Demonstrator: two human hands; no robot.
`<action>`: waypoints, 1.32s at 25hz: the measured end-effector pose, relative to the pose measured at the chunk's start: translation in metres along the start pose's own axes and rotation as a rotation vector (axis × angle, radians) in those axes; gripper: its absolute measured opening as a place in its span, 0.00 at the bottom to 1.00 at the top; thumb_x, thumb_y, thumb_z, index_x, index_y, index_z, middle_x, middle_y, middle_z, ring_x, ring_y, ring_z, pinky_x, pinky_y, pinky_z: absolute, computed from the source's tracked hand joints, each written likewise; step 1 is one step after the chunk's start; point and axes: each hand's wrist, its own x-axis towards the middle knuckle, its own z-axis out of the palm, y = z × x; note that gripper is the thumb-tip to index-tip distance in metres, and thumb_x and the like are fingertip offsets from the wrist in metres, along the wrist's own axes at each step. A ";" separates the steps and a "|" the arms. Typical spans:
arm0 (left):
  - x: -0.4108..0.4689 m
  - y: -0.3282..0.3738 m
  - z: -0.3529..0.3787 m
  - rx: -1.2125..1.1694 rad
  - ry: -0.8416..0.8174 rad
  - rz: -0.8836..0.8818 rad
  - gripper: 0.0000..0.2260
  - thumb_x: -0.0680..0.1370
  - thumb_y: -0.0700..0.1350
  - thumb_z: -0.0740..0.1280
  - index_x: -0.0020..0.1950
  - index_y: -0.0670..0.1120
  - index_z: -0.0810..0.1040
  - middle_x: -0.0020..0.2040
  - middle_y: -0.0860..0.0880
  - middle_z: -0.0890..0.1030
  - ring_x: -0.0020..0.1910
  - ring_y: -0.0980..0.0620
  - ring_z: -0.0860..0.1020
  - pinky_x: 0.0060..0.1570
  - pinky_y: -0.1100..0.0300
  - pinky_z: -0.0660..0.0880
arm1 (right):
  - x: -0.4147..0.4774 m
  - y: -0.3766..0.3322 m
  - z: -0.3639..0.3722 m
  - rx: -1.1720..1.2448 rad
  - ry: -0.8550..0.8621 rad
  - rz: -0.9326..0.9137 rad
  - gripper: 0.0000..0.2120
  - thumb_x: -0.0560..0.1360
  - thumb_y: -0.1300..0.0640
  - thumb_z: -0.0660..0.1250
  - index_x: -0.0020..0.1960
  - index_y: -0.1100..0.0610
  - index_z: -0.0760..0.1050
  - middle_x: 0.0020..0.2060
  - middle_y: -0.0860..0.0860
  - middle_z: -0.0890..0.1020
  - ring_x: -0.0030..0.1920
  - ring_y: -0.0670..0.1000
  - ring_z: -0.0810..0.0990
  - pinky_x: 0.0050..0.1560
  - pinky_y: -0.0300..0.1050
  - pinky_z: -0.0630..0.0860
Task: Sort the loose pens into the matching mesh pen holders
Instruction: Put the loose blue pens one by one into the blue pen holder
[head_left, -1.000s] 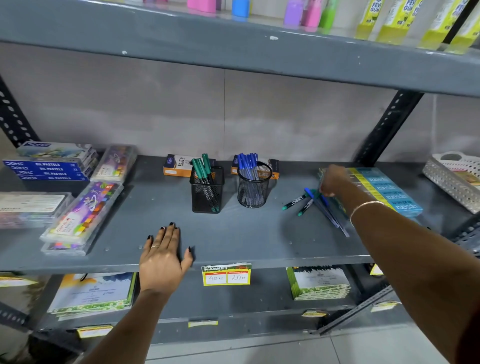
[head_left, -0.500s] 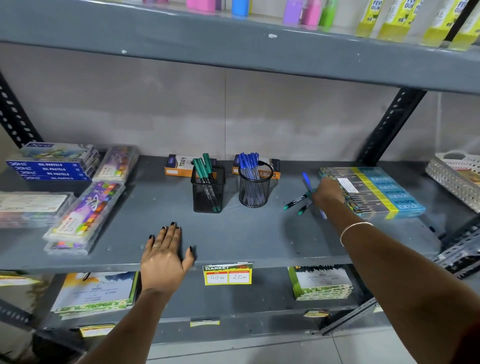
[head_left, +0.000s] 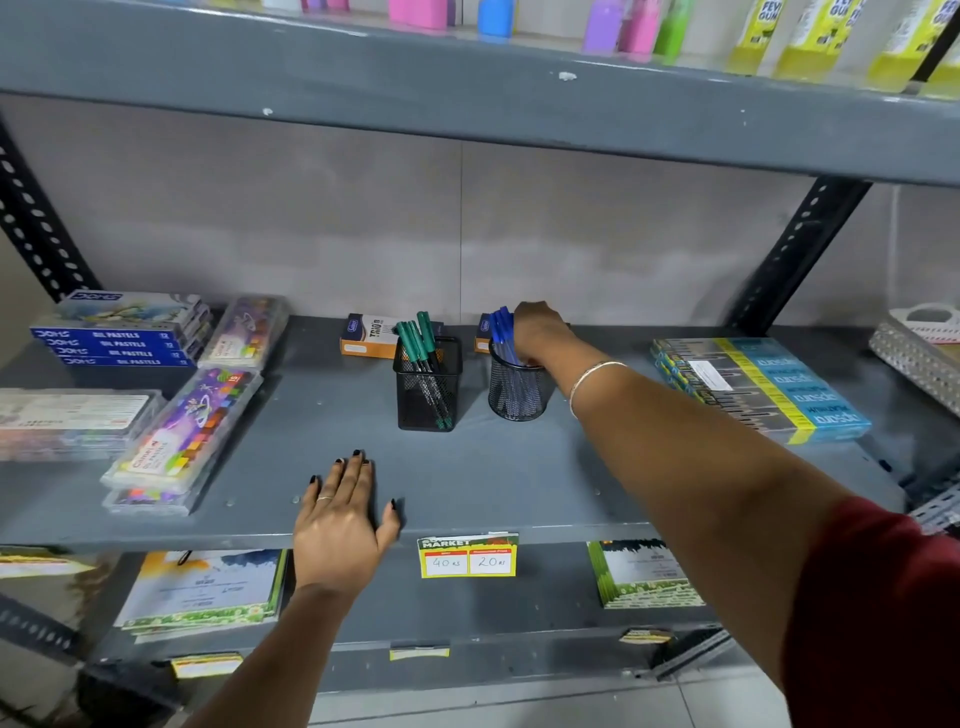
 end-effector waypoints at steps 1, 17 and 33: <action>0.000 0.000 0.000 -0.010 0.004 -0.001 0.29 0.73 0.57 0.52 0.59 0.36 0.77 0.60 0.39 0.77 0.59 0.41 0.75 0.61 0.49 0.61 | 0.001 0.000 0.003 -0.010 -0.004 -0.001 0.15 0.76 0.67 0.61 0.62 0.66 0.72 0.61 0.60 0.77 0.61 0.59 0.78 0.58 0.46 0.75; -0.001 0.000 0.000 -0.011 -0.001 0.005 0.29 0.73 0.56 0.53 0.59 0.36 0.76 0.60 0.39 0.77 0.59 0.40 0.75 0.62 0.49 0.61 | -0.019 0.159 0.002 -0.118 0.111 0.304 0.16 0.78 0.67 0.57 0.64 0.69 0.71 0.63 0.65 0.76 0.64 0.63 0.75 0.63 0.54 0.72; 0.000 0.000 0.001 -0.017 0.011 0.007 0.29 0.73 0.56 0.52 0.60 0.36 0.76 0.60 0.39 0.77 0.60 0.41 0.75 0.61 0.46 0.65 | -0.029 0.185 0.045 -0.108 0.168 0.469 0.16 0.80 0.65 0.56 0.65 0.65 0.73 0.64 0.62 0.76 0.65 0.61 0.75 0.63 0.52 0.73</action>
